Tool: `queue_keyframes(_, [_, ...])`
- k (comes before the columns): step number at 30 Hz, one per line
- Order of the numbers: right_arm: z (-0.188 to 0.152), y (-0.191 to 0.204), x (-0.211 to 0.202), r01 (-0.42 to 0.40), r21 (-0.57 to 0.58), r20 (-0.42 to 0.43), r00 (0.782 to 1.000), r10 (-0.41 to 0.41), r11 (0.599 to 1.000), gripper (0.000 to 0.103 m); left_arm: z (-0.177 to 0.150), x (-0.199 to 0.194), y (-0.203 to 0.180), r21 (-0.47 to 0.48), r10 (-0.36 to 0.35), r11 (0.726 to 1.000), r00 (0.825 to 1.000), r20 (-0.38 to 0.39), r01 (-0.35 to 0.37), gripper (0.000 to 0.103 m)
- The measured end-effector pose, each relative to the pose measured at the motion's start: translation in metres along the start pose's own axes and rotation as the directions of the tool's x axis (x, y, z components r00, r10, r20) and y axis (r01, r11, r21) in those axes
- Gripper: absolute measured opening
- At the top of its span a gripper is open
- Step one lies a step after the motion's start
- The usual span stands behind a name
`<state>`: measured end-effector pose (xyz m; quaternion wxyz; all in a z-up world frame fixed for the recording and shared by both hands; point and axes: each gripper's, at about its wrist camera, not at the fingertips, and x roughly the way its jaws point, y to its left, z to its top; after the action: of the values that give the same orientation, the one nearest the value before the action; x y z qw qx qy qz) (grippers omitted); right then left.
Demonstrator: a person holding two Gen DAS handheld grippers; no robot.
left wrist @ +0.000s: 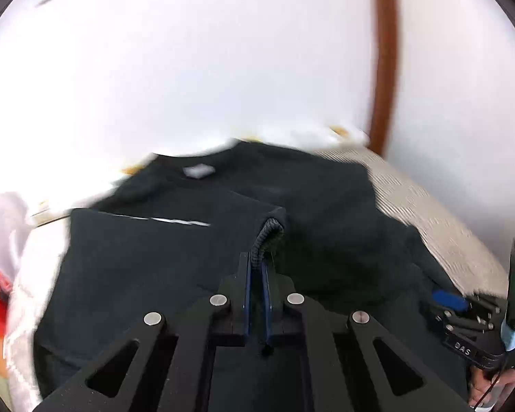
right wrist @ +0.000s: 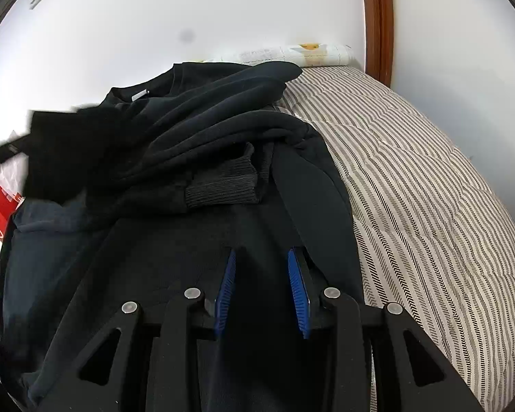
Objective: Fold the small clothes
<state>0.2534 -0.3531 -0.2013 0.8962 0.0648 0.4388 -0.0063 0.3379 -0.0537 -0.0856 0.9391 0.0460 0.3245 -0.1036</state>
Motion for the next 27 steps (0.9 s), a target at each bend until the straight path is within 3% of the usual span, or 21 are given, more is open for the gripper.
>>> queue_keyframes(5, [0.001, 0.001, 0.001, 0.014, -0.014, -0.001, 1.0, -0.014, 1.0, 0.033, 0.008, -0.012, 0.095, -0.151, 0.082, 0.985, 0.996, 0.02, -0.078, 0.006])
queue_keyframes(8, [0.001, 0.001, 0.001, 0.019, -0.018, -0.002, 1.0, -0.019, 1.0, 0.034, 0.004, -0.014, 0.146, -0.273, 0.052, 0.961, 0.999, -0.003, -0.05, 0.006])
queue_keyframes(13, [0.0, 0.002, 0.001, 0.026, -0.024, -0.003, 1.0, -0.026, 0.999, 0.034, 0.001, -0.029, 0.196, -0.387, 0.017, 0.922, 1.0, 0.015, -0.01, 0.006])
queue_keyframes(16, [0.0, 0.002, 0.001, 0.028, -0.028, -0.003, 1.0, -0.028, 0.999, 0.035, -0.001, -0.032, 0.215, -0.434, -0.017, 0.901, 1.0, 0.021, 0.025, 0.006])
queue_keyframes(21, [0.002, 0.003, 0.003, 0.041, -0.038, -0.004, 0.999, -0.041, 0.998, 0.035, -0.027, -0.004, 0.226, -0.441, 0.025, 0.895, 0.995, -0.093, -0.064, 0.006])
queue_keyframes(24, [0.001, 0.004, 0.001, 0.054, -0.044, 0.002, 0.999, -0.054, 0.998, 0.038, -0.054, 0.023, 0.227, -0.456, 0.016, 0.884, 0.982, -0.19, -0.103, 0.006])
queue_keyframes(27, [0.002, 0.007, -0.003, 0.057, -0.06, 0.003, 0.998, -0.057, 0.997, 0.039, -0.07, 0.036, 0.223, -0.415, 0.064, 0.895, 0.968, -0.244, -0.164, 0.007])
